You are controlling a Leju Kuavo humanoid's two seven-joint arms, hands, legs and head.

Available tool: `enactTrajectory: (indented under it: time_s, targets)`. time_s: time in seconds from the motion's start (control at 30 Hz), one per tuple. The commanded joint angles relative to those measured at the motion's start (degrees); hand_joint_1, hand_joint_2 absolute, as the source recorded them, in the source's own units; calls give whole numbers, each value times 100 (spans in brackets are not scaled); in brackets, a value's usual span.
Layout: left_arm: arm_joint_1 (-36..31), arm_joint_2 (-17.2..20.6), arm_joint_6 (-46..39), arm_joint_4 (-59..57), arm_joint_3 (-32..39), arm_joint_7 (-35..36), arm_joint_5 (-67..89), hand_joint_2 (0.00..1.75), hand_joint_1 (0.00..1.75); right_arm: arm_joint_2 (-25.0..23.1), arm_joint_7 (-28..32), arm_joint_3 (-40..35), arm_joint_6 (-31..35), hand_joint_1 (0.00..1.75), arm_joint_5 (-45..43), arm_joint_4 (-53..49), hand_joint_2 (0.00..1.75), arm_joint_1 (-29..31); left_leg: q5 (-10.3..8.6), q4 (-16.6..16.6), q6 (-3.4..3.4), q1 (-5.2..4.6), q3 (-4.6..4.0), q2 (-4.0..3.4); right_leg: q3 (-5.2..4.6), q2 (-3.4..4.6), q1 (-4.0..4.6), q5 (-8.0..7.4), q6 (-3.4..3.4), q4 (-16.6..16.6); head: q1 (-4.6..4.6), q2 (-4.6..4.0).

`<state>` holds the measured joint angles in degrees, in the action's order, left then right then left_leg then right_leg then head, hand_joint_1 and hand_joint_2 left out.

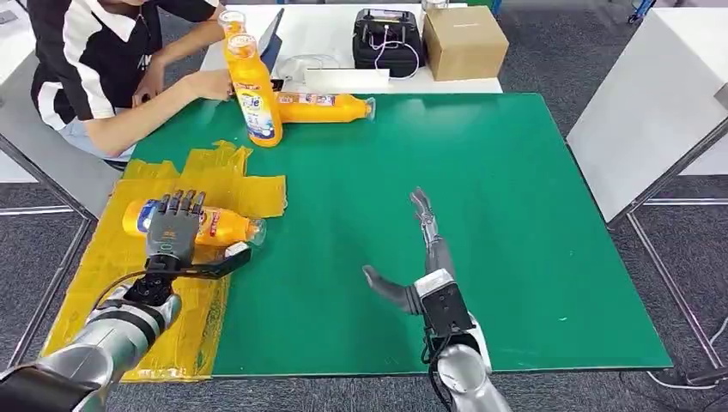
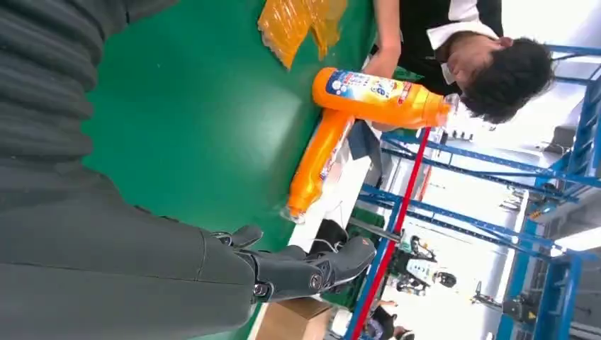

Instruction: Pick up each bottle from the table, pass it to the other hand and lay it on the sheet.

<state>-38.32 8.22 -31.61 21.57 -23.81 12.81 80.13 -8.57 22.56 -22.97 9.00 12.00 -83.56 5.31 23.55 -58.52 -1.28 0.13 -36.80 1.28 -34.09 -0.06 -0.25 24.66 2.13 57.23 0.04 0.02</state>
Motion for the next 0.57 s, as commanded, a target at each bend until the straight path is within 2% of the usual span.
enactTrajectory:
  time_s: [0.03,0.07,0.27,0.33,0.37,0.4,0.43,0.47,0.5,0.53,0.57]
  targets:
    - [299,-453,-275,61,1050,-614,-372,175,0,77,-62,-6,7,0,70,246,175,90,1,9,2,-2,23,-11,23,5,-1,-1,0,-11,0,0]
    - [318,-462,-297,75,1098,-650,-401,175,0,78,-62,-3,9,0,77,243,175,86,2,12,3,-2,32,-14,33,6,0,-1,0,-17,0,0]
    - [777,-746,-628,837,1992,-2045,-1477,175,0,197,-65,111,200,0,391,21,175,-32,5,13,3,-2,40,-10,40,0,1,3,0,-19,0,0]
    - [809,-756,-598,885,1996,-2062,-1489,175,0,222,-67,139,204,0,385,-26,175,-67,4,6,1,-2,23,-9,21,0,0,2,2,-10,0,0]
    - [928,-810,-560,1155,2111,-2297,-1733,175,0,231,-58,150,243,0,469,-101,175,-111,10,7,3,2,38,-11,39,-2,5,7,0,-17,0,0]
    - [1139,-939,-254,1648,2347,-2955,-2473,175,0,249,-43,187,315,0,587,-203,175,-176,3,4,1,-2,17,-9,12,-1,0,2,2,-9,0,0]
    - [1467,-1107,620,2431,2574,-3656,-3604,175,0,299,-34,253,349,0,674,-351,175,-287,9,4,2,1,27,-6,28,-7,4,7,2,-14,2,0]
    - [1746,-1128,1080,3039,2554,-3734,-4016,175,0,364,-46,291,376,0,714,-506,175,-388,15,4,3,5,40,-9,42,-8,8,13,1,-19,2,0]
    - [1861,-1117,1150,3293,2490,-3599,-4012,175,0,391,-49,301,373,0,722,-556,175,-421,4,4,0,-4,5,-4,4,-6,-2,4,3,-9,0,0]
    - [1927,-1112,1182,3435,2459,-3523,-4008,175,0,406,-50,313,361,0,725,-582,175,-441,12,3,1,-1,19,-8,18,-6,1,10,3,-13,2,0]
    - [2119,-1211,2031,3903,2619,-3864,-5008,175,0,442,-27,360,368,0,775,-653,175,-493,11,2,1,-2,13,-13,8,-1,0,7,2,-10,-2,0]
